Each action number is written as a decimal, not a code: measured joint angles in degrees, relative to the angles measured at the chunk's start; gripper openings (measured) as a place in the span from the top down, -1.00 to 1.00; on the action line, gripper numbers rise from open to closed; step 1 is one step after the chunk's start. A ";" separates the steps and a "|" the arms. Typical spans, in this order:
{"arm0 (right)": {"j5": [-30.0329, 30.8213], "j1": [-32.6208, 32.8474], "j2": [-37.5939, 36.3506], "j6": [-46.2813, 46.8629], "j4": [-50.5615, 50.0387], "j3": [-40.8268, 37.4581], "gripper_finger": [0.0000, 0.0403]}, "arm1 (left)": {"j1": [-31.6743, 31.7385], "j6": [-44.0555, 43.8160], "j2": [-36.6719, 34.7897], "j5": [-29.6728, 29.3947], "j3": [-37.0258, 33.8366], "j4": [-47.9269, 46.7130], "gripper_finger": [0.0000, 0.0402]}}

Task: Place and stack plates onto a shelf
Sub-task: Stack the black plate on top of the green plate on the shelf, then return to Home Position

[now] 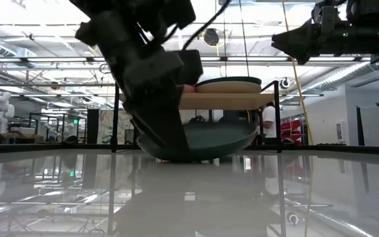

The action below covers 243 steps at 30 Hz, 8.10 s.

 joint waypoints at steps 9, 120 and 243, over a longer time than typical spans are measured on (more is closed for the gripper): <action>0.00 0.01 0.44 -0.02 0.47 0.00 0.28 | 0.07 -1.17 0.81 -2.25 0.09 1.10 0.35; 0.00 0.00 0.55 -0.02 0.78 -0.02 0.28 | 30.63 53.70 4.72 6.25 36.72 -8.55 0.67; -12.08 -3.87 -32.14 13.10 -20.89 -13.53 0.28 | 22.08 14.05 -104.61 0.12 -65.24 19.43 0.92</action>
